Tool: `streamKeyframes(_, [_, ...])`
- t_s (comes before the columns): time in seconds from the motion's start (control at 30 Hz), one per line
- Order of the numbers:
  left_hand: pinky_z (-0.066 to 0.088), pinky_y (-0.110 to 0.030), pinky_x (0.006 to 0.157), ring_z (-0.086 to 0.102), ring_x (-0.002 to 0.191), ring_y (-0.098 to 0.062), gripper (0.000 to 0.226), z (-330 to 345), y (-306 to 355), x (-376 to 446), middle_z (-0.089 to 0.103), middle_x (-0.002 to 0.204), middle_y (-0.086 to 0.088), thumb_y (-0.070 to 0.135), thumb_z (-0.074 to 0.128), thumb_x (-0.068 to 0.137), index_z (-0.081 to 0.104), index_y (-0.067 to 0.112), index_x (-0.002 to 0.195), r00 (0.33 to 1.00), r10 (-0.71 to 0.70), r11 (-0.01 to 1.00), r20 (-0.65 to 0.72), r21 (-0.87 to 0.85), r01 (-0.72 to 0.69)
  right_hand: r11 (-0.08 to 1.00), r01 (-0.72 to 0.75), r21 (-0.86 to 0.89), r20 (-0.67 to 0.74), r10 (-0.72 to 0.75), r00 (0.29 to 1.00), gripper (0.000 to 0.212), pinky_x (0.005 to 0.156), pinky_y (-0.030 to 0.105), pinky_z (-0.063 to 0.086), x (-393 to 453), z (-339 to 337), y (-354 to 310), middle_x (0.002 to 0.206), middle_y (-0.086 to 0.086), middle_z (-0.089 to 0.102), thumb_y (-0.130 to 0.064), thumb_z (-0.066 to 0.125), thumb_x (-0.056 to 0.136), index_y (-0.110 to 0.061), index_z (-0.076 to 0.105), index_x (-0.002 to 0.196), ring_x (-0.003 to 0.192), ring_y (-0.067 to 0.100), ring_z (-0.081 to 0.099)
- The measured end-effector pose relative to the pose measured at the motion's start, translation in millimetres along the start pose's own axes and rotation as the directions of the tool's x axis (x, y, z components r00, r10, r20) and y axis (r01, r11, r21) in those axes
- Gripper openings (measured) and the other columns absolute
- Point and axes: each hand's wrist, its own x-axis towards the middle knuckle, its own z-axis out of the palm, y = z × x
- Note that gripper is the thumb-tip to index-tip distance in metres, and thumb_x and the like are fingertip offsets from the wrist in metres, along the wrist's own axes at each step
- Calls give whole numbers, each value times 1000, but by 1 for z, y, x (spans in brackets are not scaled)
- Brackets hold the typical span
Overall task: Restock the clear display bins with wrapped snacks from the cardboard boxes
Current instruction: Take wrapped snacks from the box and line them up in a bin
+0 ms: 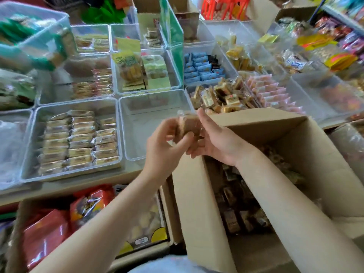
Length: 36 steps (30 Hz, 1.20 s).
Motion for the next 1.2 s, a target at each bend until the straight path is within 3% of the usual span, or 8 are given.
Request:
streamKeyframes(0.13, [55,-31,85,73,93,-17,18,-74,-24,16,77,97,-2,25,71,93,71,16,109,931,-347,895,115,-256,366,986,2,-169,-76,-15,997,49,79,44,59,32,55,5,114,15,66,-52,50,98,-15,58,130,95,31,68])
streamKeyframes(0.3, [54,-32,88,70,101,-24,33,-153,-83,18,76,101,-3,43,61,97,72,15,111,893,-439,864,101,-226,450,977,42,-207,-218,-88,972,19,73,36,60,88,125,34,112,9,71,-17,62,98,-14,65,117,99,23,69])
streamKeyframes(0.37, [52,-32,90,65,108,-21,29,-191,-130,21,70,109,3,41,53,102,68,19,115,907,-411,909,-92,32,416,944,14,-330,-268,-108,958,19,76,41,61,112,145,43,111,8,71,-16,65,96,-16,65,116,99,24,69])
streamKeyframes(0.43, [48,-43,101,55,124,-27,41,-227,-182,22,61,132,-6,41,53,99,60,17,132,916,-362,804,-170,441,400,884,-20,-467,-299,-137,944,22,82,44,60,136,158,47,107,2,71,-19,67,94,-18,65,117,98,23,69])
streamKeyframes(0.6, [20,-51,122,7,155,-24,68,-258,-254,14,15,168,-5,51,35,95,30,22,156,902,-432,500,-16,828,255,608,-55,-792,-284,-288,915,26,75,14,45,198,181,40,105,-8,65,-21,66,95,-19,59,120,96,11,59])
streamKeyframes(0.8, [12,-52,122,-9,155,-26,74,-261,-259,16,-11,168,0,60,19,97,7,26,161,911,-407,494,69,855,156,-39,-66,-997,-44,-409,911,32,84,37,42,295,191,40,118,2,62,-9,54,95,-16,55,126,107,25,57])
streamKeyframes(0.93, [8,-52,124,-8,155,-26,74,-261,-261,20,-4,168,-1,58,19,98,3,25,162,889,-452,486,70,855,180,-382,-101,-919,4,-264,964,44,97,42,38,345,214,65,127,6,58,1,49,91,-16,49,131,118,28,53])
streamKeyframes(1.2, [9,-53,124,-2,156,-28,71,-261,-263,23,1,169,-4,54,20,97,10,26,162,880,-467,481,82,859,175,-398,-189,-898,-168,-89,982,42,100,44,41,363,226,100,131,11,57,-5,50,93,-12,47,134,119,31,55])
